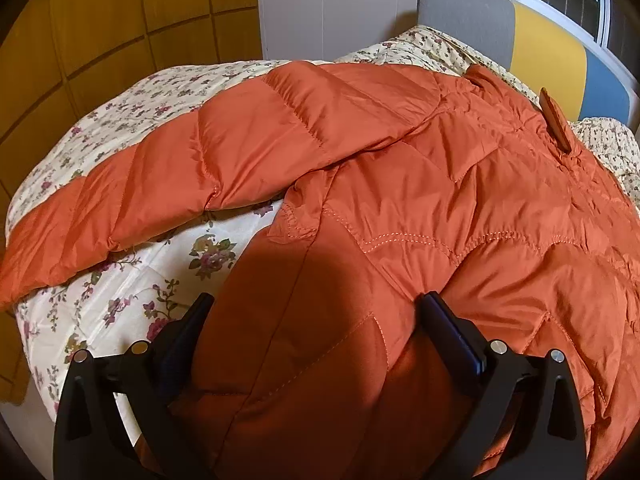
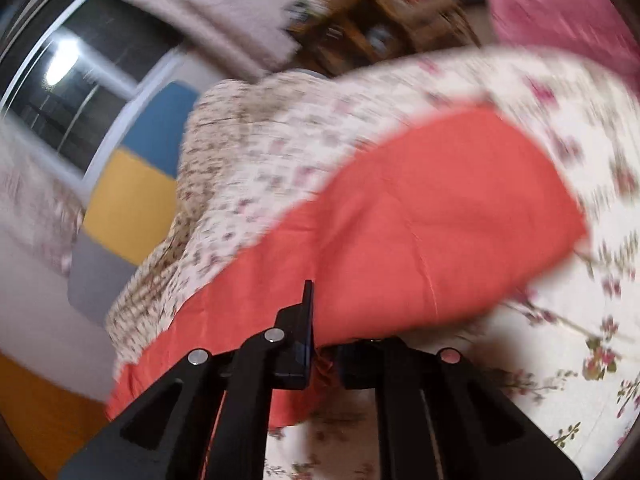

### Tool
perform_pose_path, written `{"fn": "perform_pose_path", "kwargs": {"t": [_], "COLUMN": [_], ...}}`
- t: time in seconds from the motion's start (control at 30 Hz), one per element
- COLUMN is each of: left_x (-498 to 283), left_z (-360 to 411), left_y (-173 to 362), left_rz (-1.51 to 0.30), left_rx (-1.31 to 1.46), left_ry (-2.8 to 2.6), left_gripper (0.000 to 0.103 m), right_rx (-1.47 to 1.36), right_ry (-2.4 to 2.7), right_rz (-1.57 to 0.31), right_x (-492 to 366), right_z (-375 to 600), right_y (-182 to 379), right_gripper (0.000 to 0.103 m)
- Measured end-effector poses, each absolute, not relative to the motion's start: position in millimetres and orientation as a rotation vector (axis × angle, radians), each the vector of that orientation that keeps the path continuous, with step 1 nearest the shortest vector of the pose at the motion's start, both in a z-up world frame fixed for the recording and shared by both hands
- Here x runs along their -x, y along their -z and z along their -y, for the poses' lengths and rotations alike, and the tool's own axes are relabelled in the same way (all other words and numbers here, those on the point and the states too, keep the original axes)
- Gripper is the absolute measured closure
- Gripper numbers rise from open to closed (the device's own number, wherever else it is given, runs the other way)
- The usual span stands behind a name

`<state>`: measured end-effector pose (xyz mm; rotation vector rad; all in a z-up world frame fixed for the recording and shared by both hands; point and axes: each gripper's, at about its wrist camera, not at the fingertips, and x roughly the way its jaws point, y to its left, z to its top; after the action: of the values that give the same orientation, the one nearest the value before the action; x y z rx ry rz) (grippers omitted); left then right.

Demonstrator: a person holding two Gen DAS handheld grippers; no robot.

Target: Fold large clothes

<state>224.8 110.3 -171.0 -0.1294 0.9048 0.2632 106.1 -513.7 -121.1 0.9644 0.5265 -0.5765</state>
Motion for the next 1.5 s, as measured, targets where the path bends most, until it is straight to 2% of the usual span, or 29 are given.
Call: {"fn": "perform_pose_path", "kwargs": {"t": [0.2,0.4,0.8,1.07,1.17,1.23,1.37,1.43,1.5], "left_x": [-223,-222,-221,-222,-222,-221,-222,-222,-222], "left_z": [-112,-114,-115,-114,-114,-114,-114,-114,-114], "left_y": [170,171,171,172,172,172,172,172,172], "left_rz": [-0.891,-0.882,-0.875,-0.872,-0.871,-0.871,-0.870,-0.870,-0.871], "left_rx": [0.145,0.151,0.153,0.151,0.151,0.151,0.151,0.151,0.151], "left_ry": [-0.258,-0.256,-0.256,-0.258,-0.258,-0.258,-0.259,-0.258,-0.258], "left_gripper": [0.003,0.003,0.003,0.003,0.003,0.003,0.003,0.003,0.003], "right_rx": [-0.563,-0.193,0.376,0.578,0.692,0.783,0.824,0.837,0.838], "right_ry": [0.454,0.283,0.076,-0.113,-0.183,-0.203,-0.194,-0.195,-0.196], "right_rz": [-0.502,-0.479,-0.493,-0.448,-0.488,-0.535,-0.522,-0.512,-0.512], "right_x": [-144,-188,-251,-263,-269,-276,-285,-286,-286], "right_z": [430,327,166,102,78,64,60,60,62], "right_y": [71,50,101,128,149,171,180,181,179], "right_gripper": [0.096,0.096,0.096,0.096,0.096,0.093,0.092,0.086,0.067]}}
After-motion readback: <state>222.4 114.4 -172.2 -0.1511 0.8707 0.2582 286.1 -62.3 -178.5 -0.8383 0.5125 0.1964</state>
